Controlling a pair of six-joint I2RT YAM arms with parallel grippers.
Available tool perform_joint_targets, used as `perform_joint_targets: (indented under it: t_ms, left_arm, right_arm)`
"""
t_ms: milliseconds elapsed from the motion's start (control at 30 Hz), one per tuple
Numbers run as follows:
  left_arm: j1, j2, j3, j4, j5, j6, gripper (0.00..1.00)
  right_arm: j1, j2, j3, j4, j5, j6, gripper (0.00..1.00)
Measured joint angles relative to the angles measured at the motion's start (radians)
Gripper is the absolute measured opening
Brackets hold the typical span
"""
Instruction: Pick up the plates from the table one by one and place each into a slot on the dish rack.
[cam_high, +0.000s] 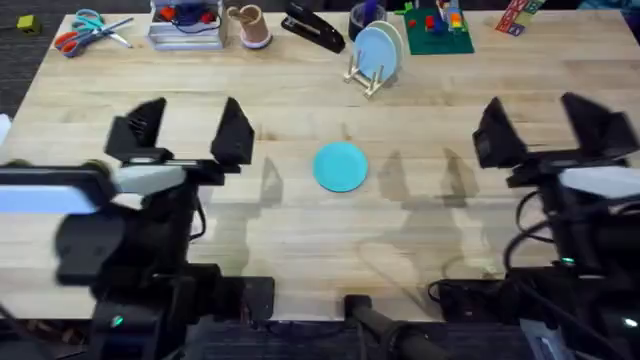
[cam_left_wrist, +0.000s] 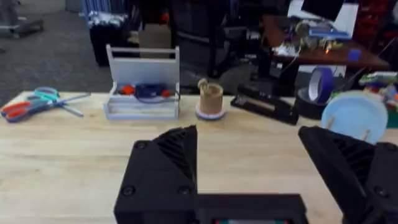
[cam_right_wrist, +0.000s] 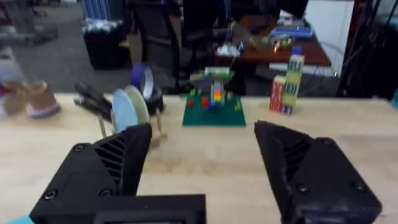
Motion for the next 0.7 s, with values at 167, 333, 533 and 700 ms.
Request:
perform_joint_targets:
  t_ms: [167, 333, 533, 700]
  left_arm:
    - [0.000, 0.014, 0.143, -0.150, 0.001, -0.007, 0.993]
    - [0.000, 0.143, 0.316, -0.386, 0.002, -0.010, 0.993]
    - [0.000, 0.376, 0.551, -0.624, 0.003, -0.012, 0.993]
    - [0.000, 0.566, 0.736, -0.800, 0.003, -0.011, 0.993]
  right_arm:
    - [0.000, 0.064, 0.164, -0.094, 0.000, 0.000, 0.995]
    - [0.000, 0.201, 0.344, -0.270, 0.000, 0.000, 0.995]
    - [0.000, 0.410, 0.557, -0.530, 0.000, 0.000, 0.995]
    - [0.000, 0.575, 0.705, -0.694, 0.000, 0.000, 0.995]
